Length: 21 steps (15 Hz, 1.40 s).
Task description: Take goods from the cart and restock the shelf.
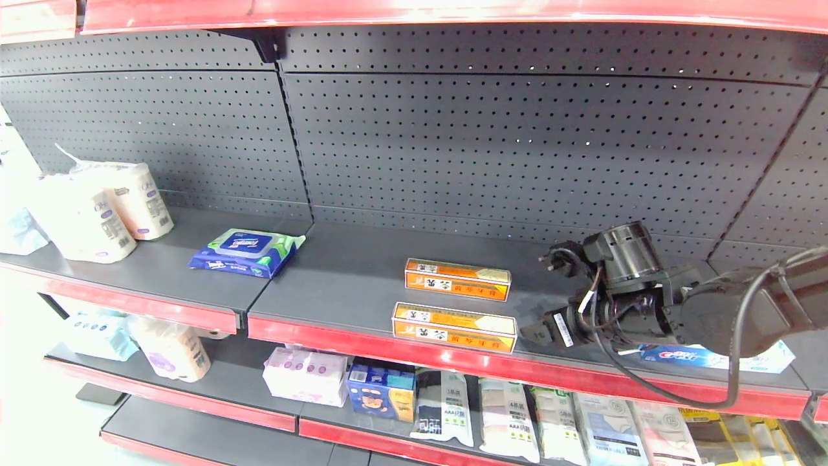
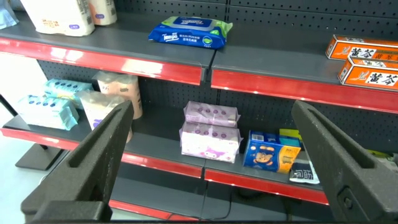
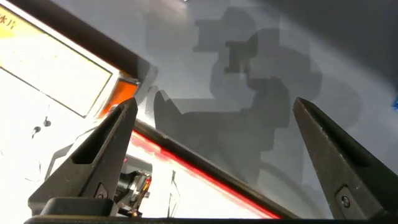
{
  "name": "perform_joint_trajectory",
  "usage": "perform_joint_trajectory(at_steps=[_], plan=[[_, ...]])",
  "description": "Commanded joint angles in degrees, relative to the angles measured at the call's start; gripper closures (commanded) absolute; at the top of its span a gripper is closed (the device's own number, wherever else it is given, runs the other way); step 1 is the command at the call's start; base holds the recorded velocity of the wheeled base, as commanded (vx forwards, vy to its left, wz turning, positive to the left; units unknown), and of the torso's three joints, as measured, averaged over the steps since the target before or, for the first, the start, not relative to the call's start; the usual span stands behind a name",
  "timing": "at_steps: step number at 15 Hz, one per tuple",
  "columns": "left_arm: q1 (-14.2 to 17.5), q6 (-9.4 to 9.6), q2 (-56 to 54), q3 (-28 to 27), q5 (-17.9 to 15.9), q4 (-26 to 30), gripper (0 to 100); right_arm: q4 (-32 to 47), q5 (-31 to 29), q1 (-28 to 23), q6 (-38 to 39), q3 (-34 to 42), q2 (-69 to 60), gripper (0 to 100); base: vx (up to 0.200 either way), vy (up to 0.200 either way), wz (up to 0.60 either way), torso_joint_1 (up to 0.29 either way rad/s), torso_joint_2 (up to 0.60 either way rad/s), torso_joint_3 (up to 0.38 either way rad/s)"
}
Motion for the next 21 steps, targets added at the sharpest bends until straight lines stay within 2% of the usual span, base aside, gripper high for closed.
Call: perform_joint_trajectory(at_steps=[1,11,21], plan=[[0.0,-0.02,0.1,0.0,0.0,0.0,0,0.0,0.0,0.5,0.3,0.0,0.2,0,0.0,0.0,0.0,0.0,0.0,0.0],[0.0,-0.02,0.1,0.0,0.0,0.0,0,0.0,0.0,1.6,1.2,-0.5,0.8,0,0.0,0.0,0.0,0.0,0.0,0.0],[0.0,-0.02,0.1,0.0,0.0,0.0,0,0.0,0.0,0.1,1.4,-0.7,1.2,0,0.0,0.0,0.0,0.0,0.0,0.0]])
